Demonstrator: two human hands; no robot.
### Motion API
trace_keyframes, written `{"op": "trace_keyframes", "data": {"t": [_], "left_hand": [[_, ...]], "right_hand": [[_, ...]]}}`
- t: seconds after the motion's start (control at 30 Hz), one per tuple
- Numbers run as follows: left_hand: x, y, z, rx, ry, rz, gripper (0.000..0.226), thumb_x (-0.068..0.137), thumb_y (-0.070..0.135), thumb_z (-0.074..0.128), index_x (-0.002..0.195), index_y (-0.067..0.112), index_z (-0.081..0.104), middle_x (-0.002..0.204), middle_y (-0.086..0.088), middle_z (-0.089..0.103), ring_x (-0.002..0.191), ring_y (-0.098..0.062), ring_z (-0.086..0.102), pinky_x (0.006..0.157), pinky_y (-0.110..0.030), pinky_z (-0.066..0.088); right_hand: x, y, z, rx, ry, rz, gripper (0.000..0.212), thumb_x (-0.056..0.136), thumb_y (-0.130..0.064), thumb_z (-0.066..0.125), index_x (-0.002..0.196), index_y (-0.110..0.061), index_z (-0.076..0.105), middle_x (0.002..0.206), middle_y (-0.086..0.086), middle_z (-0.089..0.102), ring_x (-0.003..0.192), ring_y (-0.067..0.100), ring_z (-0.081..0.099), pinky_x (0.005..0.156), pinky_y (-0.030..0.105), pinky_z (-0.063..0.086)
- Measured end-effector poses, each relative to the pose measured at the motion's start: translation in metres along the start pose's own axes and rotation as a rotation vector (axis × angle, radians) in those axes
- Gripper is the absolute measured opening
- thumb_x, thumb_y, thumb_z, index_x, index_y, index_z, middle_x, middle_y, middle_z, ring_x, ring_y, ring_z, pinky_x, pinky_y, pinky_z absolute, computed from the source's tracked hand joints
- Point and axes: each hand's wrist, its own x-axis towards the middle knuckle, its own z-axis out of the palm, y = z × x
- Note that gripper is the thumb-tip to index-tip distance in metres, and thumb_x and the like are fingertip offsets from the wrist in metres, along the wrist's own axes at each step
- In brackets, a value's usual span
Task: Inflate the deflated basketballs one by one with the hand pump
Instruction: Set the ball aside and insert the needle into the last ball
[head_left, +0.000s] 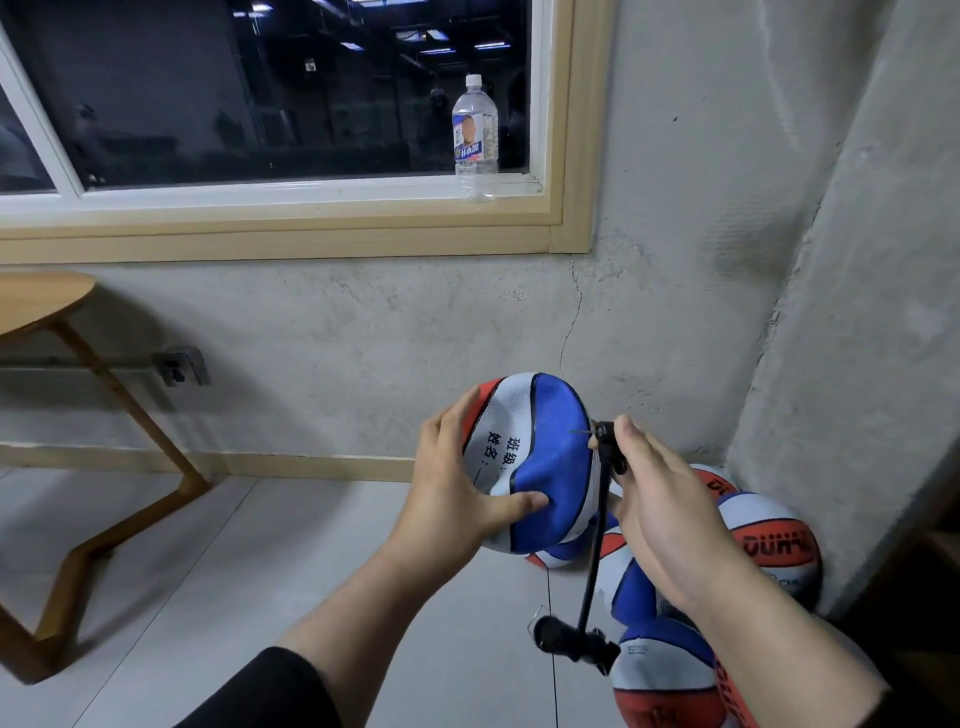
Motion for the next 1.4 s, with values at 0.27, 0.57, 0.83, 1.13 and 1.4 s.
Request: {"op": "trace_keyframes", "data": {"t": [0.27, 0.57, 0.83, 1.13, 1.4], "left_hand": [[0.01, 0.014, -0.004, -0.412, 0.221, -0.35, 0.052, 0.091, 0.044, 0.077, 0.135, 0.025, 0.059, 0.116, 0.017, 0.069, 0.107, -0.001, 0.067, 0.084, -0.022, 0.048], [0.006, 0.002, -0.011, -0.306, 0.099, -0.361, 0.08, 0.071, 0.041, 0.093, 0.138, 0.033, 0.049, 0.124, 0.012, 0.07, 0.109, -0.008, 0.069, 0.095, -0.036, 0.055], [0.004, 0.003, 0.002, -0.04, 0.162, -0.142, 0.075, 0.072, 0.023, 0.095, 0.134, 0.036, 0.057, 0.128, 0.017, 0.043, 0.106, 0.024, 0.048, 0.081, 0.001, 0.041], [0.003, 0.002, 0.006, -0.063, 0.145, -0.115, 0.077, 0.072, 0.021, 0.095, 0.136, 0.036, 0.054, 0.136, 0.014, 0.044, 0.116, 0.019, 0.047, 0.087, 0.0, 0.041], [0.002, 0.015, 0.005, -0.372, 0.12, -0.261, 0.105, 0.073, 0.053, 0.086, 0.16, 0.035, 0.03, 0.147, 0.015, 0.051, 0.123, 0.002, 0.057, 0.095, -0.022, 0.049]], "right_hand": [[-0.011, 0.001, 0.004, -0.186, -0.074, -0.074, 0.036, 0.107, -0.043, 0.043, 0.102, -0.022, 0.072, 0.102, -0.002, 0.076, 0.1, 0.012, 0.068, 0.095, 0.033, 0.05], [-0.015, -0.002, 0.006, -0.229, -0.105, -0.082, 0.036, 0.108, -0.04, 0.04, 0.109, -0.022, 0.071, 0.103, -0.01, 0.077, 0.104, 0.003, 0.069, 0.079, 0.008, 0.05], [-0.006, 0.001, 0.007, -0.11, -0.147, -0.045, 0.051, 0.092, -0.062, 0.049, 0.133, -0.038, 0.066, 0.132, -0.013, 0.069, 0.13, 0.01, 0.06, 0.115, 0.048, 0.042], [-0.004, 0.005, 0.002, -0.131, -0.146, -0.049, 0.053, 0.093, -0.063, 0.048, 0.138, -0.037, 0.062, 0.136, -0.016, 0.066, 0.131, 0.006, 0.058, 0.115, 0.047, 0.043], [-0.001, 0.008, 0.0, -0.096, -0.116, -0.074, 0.053, 0.091, -0.067, 0.048, 0.131, -0.04, 0.067, 0.134, -0.013, 0.068, 0.13, 0.012, 0.06, 0.112, 0.049, 0.045]]}}
